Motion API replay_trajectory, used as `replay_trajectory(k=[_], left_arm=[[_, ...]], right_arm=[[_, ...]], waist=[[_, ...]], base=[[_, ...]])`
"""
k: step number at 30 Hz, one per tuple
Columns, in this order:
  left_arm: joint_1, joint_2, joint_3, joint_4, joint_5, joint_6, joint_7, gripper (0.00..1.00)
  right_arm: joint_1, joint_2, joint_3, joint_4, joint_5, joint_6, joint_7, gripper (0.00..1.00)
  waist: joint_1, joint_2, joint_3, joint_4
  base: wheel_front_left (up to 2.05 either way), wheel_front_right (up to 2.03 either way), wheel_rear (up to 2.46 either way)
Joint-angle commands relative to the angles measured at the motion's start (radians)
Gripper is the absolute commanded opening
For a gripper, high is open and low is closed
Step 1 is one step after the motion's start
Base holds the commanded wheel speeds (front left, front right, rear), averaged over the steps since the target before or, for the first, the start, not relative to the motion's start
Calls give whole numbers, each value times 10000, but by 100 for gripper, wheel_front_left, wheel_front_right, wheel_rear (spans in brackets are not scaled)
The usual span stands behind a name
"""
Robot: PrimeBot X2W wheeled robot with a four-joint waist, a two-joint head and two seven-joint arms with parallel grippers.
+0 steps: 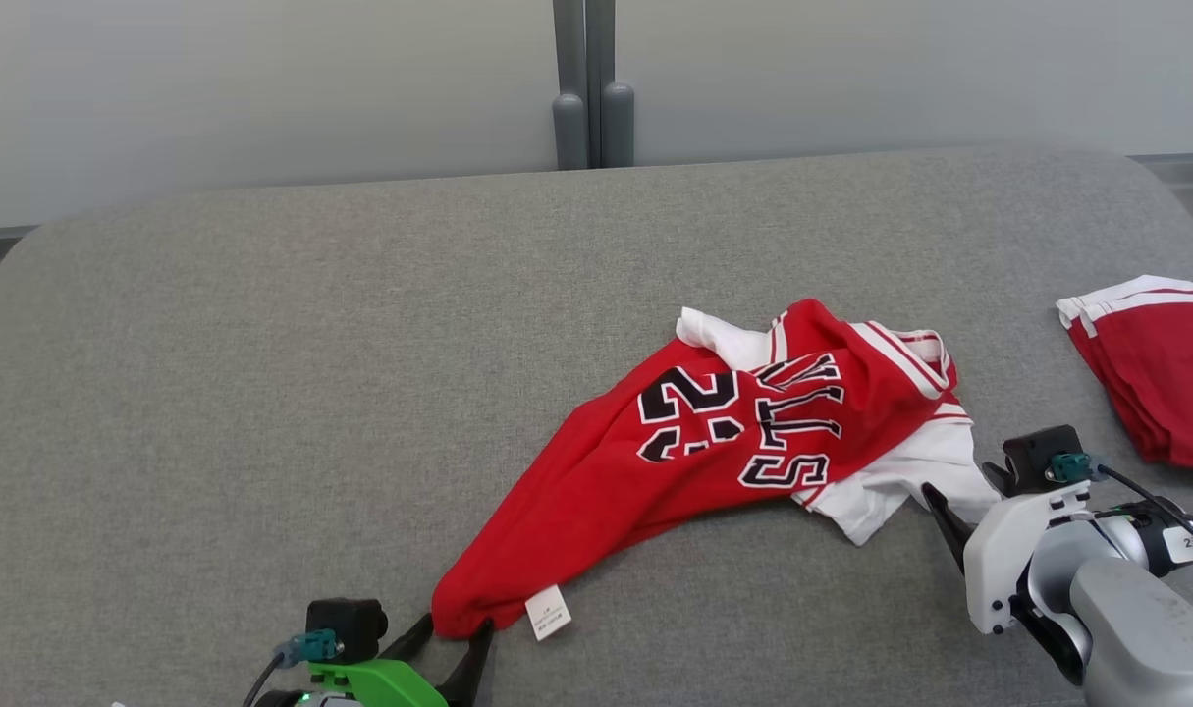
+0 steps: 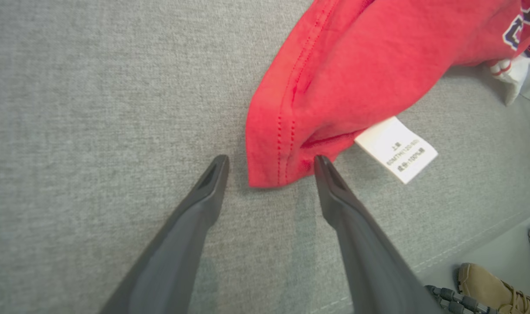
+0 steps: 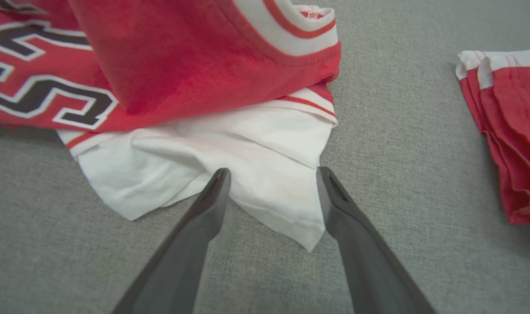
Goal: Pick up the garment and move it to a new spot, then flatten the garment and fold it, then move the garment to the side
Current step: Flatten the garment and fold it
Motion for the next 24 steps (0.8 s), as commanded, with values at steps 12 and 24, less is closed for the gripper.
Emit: replay_trajectory(k=[12,24], left_arm=[[-428,297,-1158,-249,-894,3,-278,5],[-783,848,-1688,-990,-2225,3,-567,0]], right_arm=[[-553,147,1037,1320,397,-15,-186,100],[-920,-167,983,1337,1547,-17,-1603,0]], waist=[[0,0,151,94],[0,0,-223,-54]], base=[[0,0,0],[0,0,0]])
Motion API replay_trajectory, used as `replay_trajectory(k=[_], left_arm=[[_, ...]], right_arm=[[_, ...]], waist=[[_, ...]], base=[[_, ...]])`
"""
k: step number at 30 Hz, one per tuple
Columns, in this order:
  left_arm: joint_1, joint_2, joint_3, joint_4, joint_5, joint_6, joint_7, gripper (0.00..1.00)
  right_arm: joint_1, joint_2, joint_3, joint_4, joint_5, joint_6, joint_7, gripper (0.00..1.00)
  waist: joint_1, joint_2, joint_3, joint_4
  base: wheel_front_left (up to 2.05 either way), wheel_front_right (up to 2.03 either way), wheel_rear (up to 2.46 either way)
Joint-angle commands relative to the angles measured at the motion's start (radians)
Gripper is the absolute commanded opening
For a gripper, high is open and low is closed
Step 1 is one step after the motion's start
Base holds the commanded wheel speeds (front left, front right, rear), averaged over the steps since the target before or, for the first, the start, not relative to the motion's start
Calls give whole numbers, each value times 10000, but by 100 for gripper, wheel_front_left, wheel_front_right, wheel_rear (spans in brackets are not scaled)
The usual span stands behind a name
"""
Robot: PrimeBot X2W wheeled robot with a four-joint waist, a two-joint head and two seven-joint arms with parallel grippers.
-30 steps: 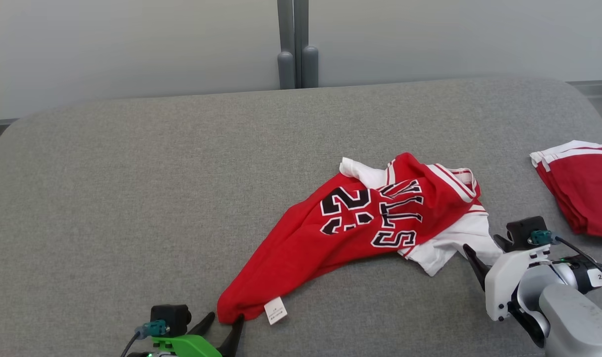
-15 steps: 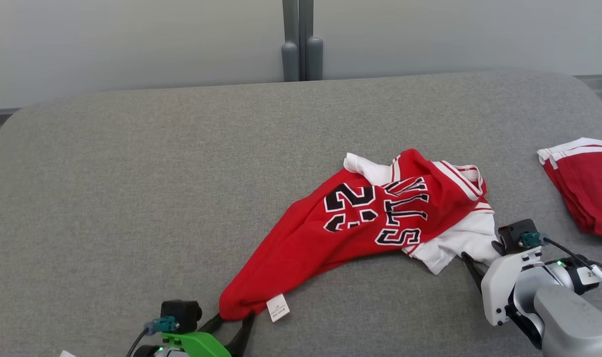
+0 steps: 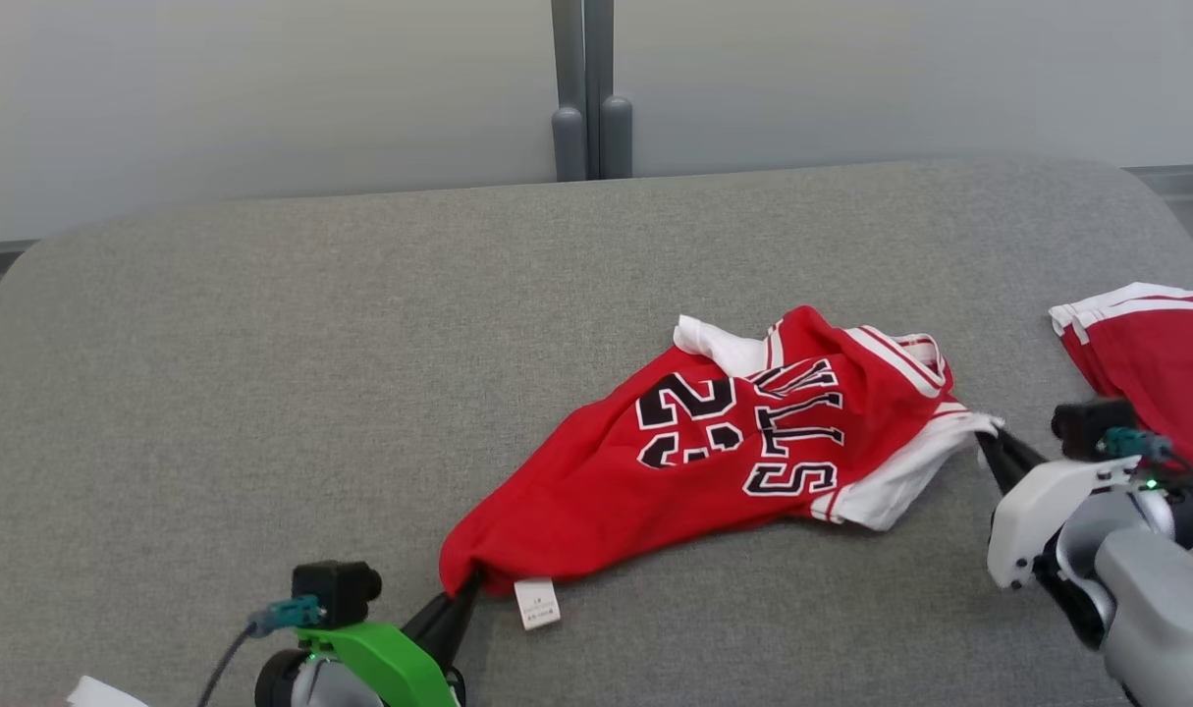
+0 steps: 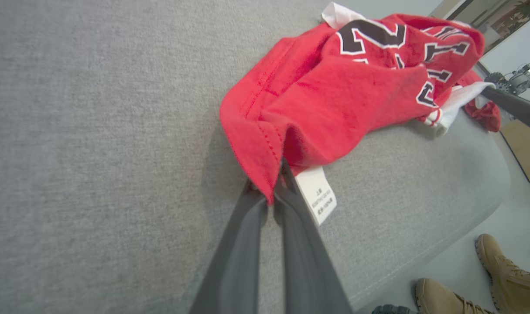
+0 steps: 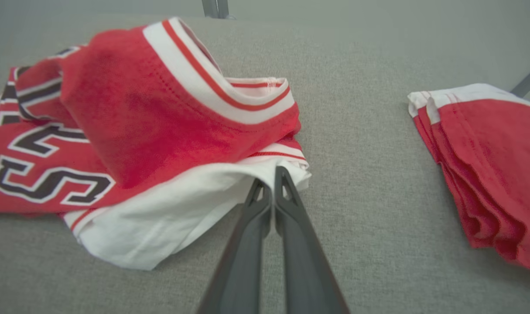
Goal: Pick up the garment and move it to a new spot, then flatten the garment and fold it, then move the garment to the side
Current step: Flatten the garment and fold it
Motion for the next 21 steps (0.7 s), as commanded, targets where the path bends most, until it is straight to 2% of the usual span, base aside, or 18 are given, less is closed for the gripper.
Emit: replay_trajectory(k=[1,4,8,12,15,18,21], left_arm=[[-210,210,57,-128,-91,3,-64,0],[-134,666,287,-1532,-1052,3,-32,0],[-34,1952,438,-4115,-1983,3,432,0],[-492,3244,853,-6637,-2802,3,1164,0],[-1432,3872,1323,-7845,-3645,5,2050,0],[-3098,3939,1512,-7694,-3958,26,3285,0],[-5109,3403,1686,-6348,-4280,362,4325,0]], right_arm=[[-161,-167,-91,-151,160,-19,-117,0],[-226,-761,-296,-1389,831,-17,-368,0],[-184,-2044,-691,-3756,1772,-17,-362,0],[-420,-3277,-1673,-5957,2668,-17,386,0],[-904,-3915,-2706,-6831,2898,-19,1186,0],[-1860,-3811,-3370,-6885,2495,-17,2189,0],[-3324,-3195,-3732,-6367,1549,-17,2978,0]], waist=[[0,-1,-114,-73],[0,-1,-290,-186],[0,-1,-435,-352],[0,-1,-276,-441],[0,-1,277,-359],[0,-1,1149,-245],[0,-1,2084,-159]], base=[[0,0,0],[0,0,0],[0,0,0],[0,0,0],[0,0,0],[0,0,0],[0,0,0]])
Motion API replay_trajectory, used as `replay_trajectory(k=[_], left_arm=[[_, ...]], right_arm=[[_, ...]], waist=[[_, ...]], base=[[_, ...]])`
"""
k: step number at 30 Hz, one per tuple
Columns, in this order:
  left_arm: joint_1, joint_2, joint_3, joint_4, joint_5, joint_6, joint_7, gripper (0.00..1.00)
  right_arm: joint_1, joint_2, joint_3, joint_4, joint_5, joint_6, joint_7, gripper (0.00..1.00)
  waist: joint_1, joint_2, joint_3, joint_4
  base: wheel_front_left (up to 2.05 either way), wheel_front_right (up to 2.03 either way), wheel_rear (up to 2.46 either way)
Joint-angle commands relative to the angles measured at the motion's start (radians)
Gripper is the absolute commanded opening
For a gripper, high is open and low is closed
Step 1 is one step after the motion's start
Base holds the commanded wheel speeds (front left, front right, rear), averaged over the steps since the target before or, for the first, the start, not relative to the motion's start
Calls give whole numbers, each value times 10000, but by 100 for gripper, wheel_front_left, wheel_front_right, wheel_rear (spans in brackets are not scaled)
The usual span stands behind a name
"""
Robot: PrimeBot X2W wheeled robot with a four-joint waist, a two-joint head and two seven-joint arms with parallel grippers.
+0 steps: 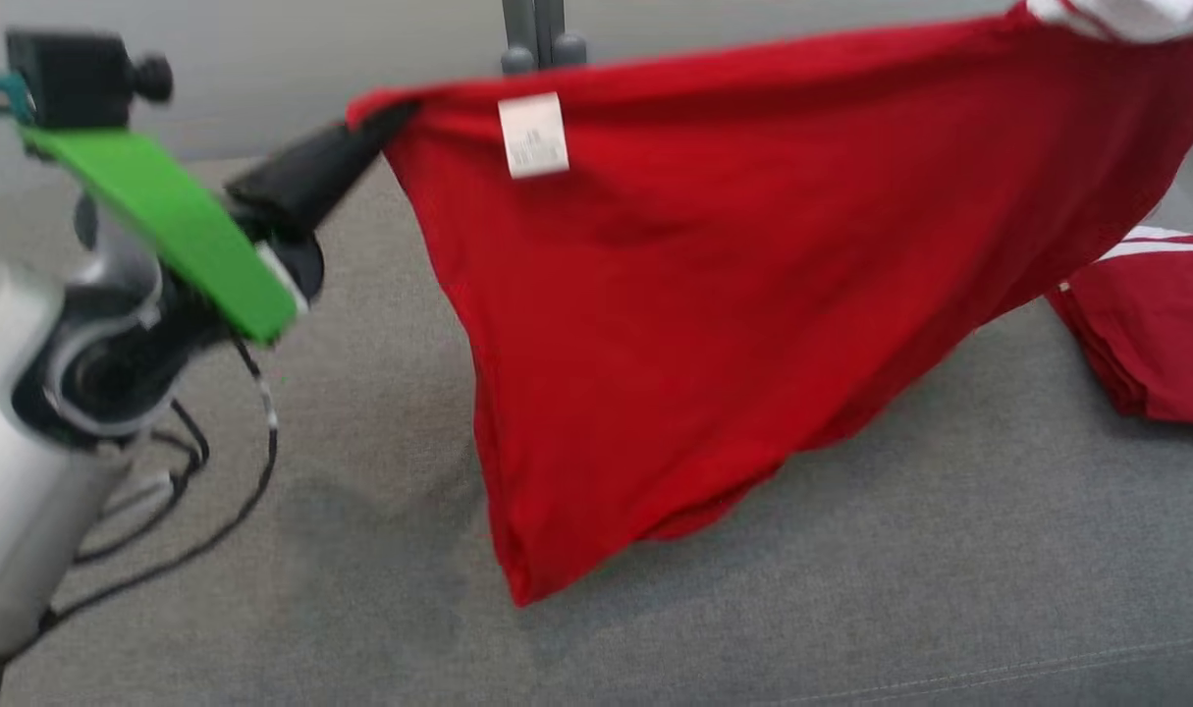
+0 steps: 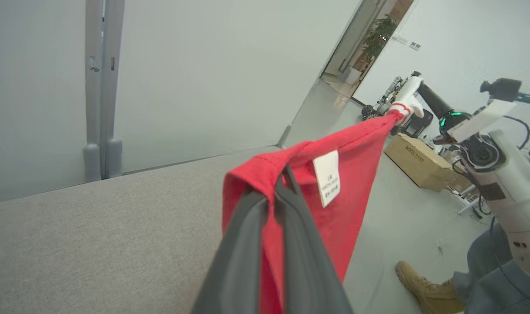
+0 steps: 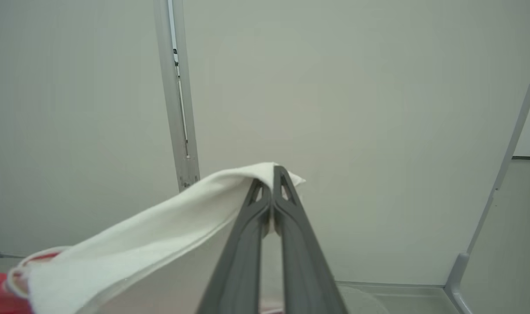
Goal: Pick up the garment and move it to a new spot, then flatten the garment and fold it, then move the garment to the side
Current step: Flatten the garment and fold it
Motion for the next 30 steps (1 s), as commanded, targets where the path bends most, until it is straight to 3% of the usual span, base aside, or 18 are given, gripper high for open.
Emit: replay_trajectory(k=[1,5,9,13,15,19,21,30], left_arm=[[-2061,-762,272,1775,-5,623,503,0],[-4712,-1653,266,4352,1095,1127,246,0],[-7086,-2248,445,6422,2853,1377,-1843,0],[-8426,-2853,519,7717,4002,806,-4455,0],[-8686,-2956,297,8173,4576,406,-4967,0],[-8234,-3023,-71,8511,5315,23,-5238,0],[-7666,-3059,185,8215,5730,-77,-5276,0],[-1824,-2615,468,6118,6494,-145,-5267,0]], right_arm=[[-1676,1010,-426,839,-1195,-15,327,0],[-4138,2855,-1550,2565,-3192,-15,-142,0],[-6558,4468,-3091,3814,-5062,-17,-1511,0],[-8023,5468,-3840,4212,-6409,-17,-3033,0],[-8122,5817,-3914,4417,-6589,-17,-3230,0],[-7409,5869,-3414,4506,-6637,-15,-3384,0],[-6600,5584,-3097,4222,-6517,-15,-3431,0],[40,4592,-1478,2015,-4711,-17,-3424,0]], waist=[[0,0,2206,424],[0,0,3352,395],[0,0,4253,284],[0,0,4804,256],[0,0,4935,262],[0,0,4904,204],[0,0,4885,212],[0,0,3898,175]], base=[[0,0,0],[0,0,0],[0,0,0],[0,0,0],[0,0,0],[0,0,0],[0,0,0],[0,0,0]])
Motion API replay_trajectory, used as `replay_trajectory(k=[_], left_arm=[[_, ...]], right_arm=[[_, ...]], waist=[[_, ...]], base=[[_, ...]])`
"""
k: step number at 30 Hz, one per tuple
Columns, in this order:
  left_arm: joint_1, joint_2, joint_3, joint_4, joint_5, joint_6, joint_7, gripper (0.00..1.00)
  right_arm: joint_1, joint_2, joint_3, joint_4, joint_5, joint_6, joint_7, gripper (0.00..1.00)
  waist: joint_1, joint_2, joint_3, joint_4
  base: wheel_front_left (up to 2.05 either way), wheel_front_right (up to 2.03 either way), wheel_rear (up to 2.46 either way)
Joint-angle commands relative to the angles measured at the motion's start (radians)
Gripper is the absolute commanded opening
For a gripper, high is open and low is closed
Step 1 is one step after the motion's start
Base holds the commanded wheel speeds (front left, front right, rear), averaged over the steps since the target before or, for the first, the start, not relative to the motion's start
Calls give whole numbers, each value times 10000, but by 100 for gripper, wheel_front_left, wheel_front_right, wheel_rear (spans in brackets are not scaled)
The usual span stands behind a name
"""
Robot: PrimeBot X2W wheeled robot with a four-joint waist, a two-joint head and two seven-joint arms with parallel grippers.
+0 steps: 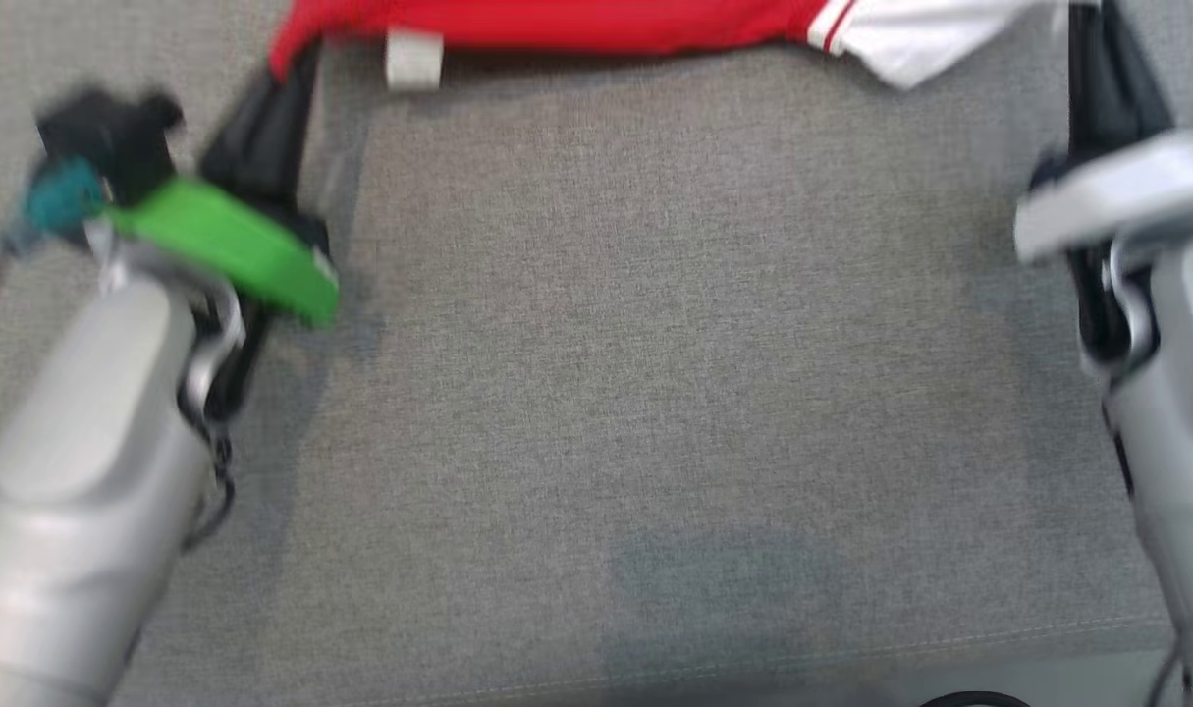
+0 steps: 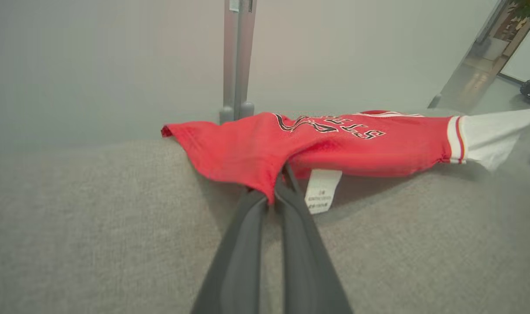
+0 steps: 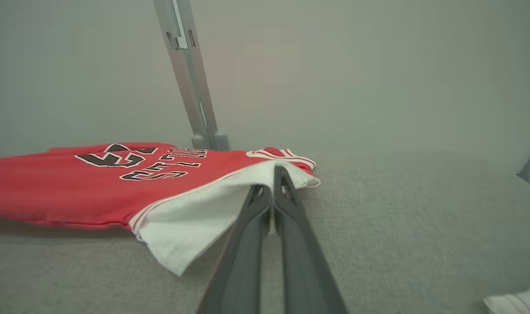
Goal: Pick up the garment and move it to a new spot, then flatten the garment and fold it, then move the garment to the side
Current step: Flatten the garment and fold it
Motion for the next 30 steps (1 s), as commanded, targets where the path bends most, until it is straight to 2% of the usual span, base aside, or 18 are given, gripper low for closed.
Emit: replay_trajectory(k=[1,7,12,15,20,22,25,30], left_arm=[[644,117,63,-191,-8,2,-46,0],[3427,282,187,-809,-388,0,-46,0],[5304,495,182,-1076,-300,5,-39,0],[6645,323,331,-1146,-215,18,-37,0],[8944,-203,515,-1632,-456,377,-38,0],[9607,-338,430,-2034,-676,464,59,0],[9913,-188,273,-2871,-862,698,668,0],[9275,292,290,-4216,-1349,869,2332,0]], right_arm=[[708,-179,58,-284,326,-15,-30,0],[3781,-901,304,-1639,1149,-15,-30,0],[6119,-1433,304,-2465,1246,-17,130,0],[7558,-1421,242,-2828,1415,-17,377,0],[9679,-1563,223,-3309,1635,-17,781,0],[10156,-1673,185,-3699,1907,-17,960,0],[10305,-1749,100,-4430,2437,-17,1340,0],[9122,-2245,217,-5143,2830,-17,2466,0]], waist=[[-2,0,-716,-65],[-2,0,-1790,-37],[-2,0,-2818,-17],[-2,0,-3298,-101],[-2,0,-3709,-256],[-2,0,-3770,-298],[-2,0,-3817,-332],[-2,0,-4059,-405]], base=[[0,0,0],[0,0,0],[0,0,0],[0,0,0],[0,0,0],[0,0,0],[0,0,0],[0,0,0]])
